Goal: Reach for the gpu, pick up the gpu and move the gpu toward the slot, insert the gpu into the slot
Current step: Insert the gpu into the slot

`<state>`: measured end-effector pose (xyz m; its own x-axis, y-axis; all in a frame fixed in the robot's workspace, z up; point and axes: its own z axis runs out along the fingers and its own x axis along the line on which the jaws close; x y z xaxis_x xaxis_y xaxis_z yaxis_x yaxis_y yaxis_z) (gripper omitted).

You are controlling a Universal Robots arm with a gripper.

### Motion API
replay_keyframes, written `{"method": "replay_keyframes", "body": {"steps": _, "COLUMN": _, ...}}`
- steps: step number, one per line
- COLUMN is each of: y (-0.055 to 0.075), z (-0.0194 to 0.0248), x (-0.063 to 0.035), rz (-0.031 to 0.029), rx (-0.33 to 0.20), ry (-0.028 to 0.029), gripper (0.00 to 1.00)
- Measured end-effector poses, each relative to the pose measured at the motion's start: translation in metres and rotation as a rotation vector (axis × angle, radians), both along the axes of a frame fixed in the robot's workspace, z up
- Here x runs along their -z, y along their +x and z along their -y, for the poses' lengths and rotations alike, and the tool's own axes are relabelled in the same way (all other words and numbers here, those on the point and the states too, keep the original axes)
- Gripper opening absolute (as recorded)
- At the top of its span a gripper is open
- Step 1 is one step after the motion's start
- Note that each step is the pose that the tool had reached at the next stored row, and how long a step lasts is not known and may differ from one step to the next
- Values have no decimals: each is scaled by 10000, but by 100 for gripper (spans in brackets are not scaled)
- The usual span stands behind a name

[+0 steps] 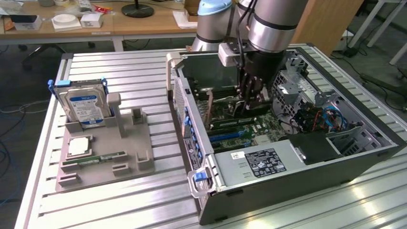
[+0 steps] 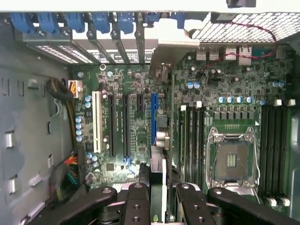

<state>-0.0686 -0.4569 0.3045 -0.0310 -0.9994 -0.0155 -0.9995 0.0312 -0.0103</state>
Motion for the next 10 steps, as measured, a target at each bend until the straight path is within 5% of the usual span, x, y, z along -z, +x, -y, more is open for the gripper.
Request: {"method": "replay_keyframes", "body": {"steps": 10, "y": -71, "z": 20, "x": 155, "rz": -1, "rx": -2, "ry": -1, "gripper": 27}}
